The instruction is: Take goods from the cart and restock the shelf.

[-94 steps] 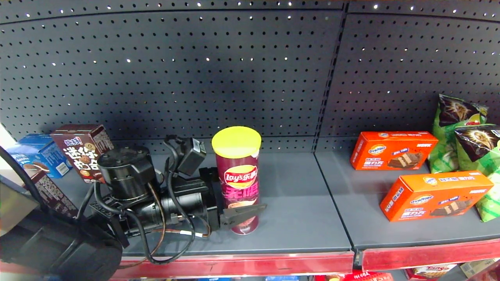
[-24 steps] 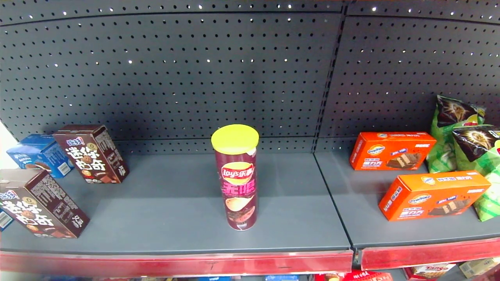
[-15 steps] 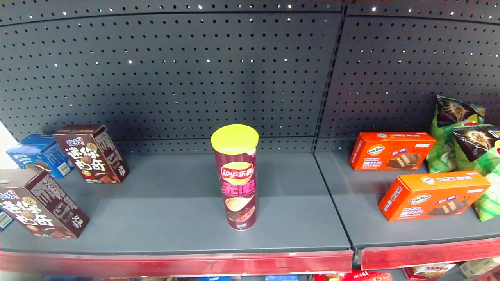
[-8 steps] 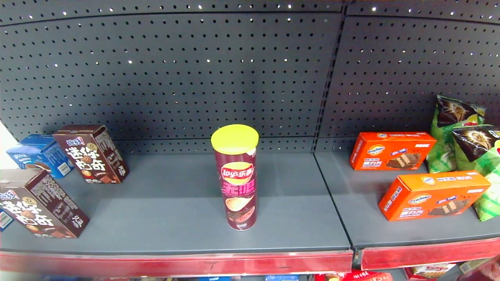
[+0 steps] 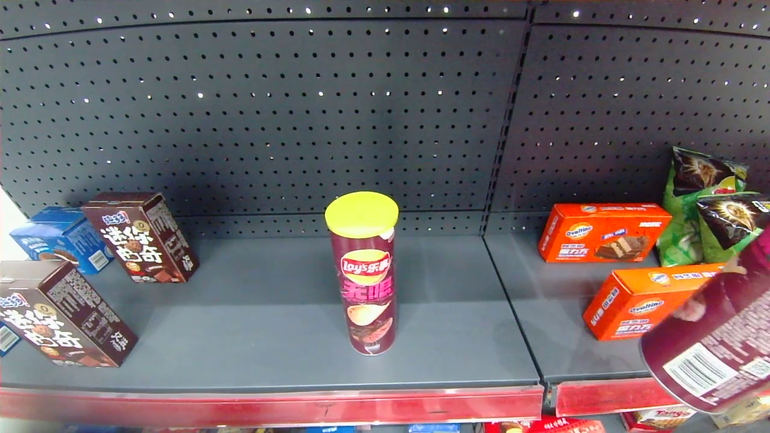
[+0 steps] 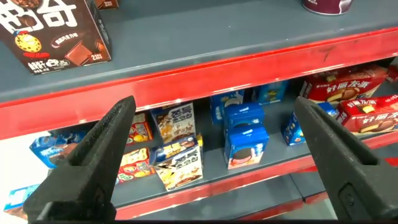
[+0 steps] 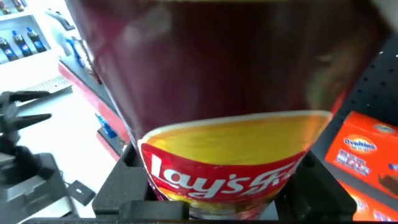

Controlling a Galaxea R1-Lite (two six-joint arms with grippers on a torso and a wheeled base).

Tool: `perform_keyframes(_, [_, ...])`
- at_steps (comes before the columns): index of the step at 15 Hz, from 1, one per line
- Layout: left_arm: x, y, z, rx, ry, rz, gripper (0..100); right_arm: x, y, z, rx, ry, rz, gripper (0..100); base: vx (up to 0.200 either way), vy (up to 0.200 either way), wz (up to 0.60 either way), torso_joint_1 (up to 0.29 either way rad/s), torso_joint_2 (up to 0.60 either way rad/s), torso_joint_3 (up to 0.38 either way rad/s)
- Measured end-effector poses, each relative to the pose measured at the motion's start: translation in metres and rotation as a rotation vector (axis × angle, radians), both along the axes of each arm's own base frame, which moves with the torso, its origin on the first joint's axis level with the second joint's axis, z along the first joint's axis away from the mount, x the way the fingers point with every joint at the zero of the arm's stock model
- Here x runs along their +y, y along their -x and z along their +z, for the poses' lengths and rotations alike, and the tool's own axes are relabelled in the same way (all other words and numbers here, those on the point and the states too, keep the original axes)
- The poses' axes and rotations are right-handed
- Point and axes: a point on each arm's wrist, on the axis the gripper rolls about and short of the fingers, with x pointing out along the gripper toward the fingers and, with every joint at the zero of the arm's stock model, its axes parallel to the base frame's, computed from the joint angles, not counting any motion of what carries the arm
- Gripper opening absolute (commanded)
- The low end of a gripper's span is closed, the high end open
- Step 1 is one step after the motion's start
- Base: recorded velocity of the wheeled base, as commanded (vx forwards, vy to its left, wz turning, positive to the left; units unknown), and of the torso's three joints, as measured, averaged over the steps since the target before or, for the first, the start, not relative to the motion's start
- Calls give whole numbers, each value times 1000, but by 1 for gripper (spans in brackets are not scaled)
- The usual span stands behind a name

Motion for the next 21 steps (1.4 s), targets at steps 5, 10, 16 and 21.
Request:
perform_keyframes(5, [0,0,0,0,0,0,100,21,-36,-17,61,23,39,0,0,0,0,0,0,0])
perform_keyframes(10, [0,0,0,1,0,0,100,30,-52,-30,106,68,-80,0,0,0,0,0,0,0])
perform_keyframes(16, [0,0,0,2,-1,0,100,41,-51,-33,122,79,-28,0,0,0,300,2,2,1])
perform_keyframes(21, [0,0,0,3,-1,0,100,41,-54,-40,145,94,-43,0,0,0,0,0,0,0])
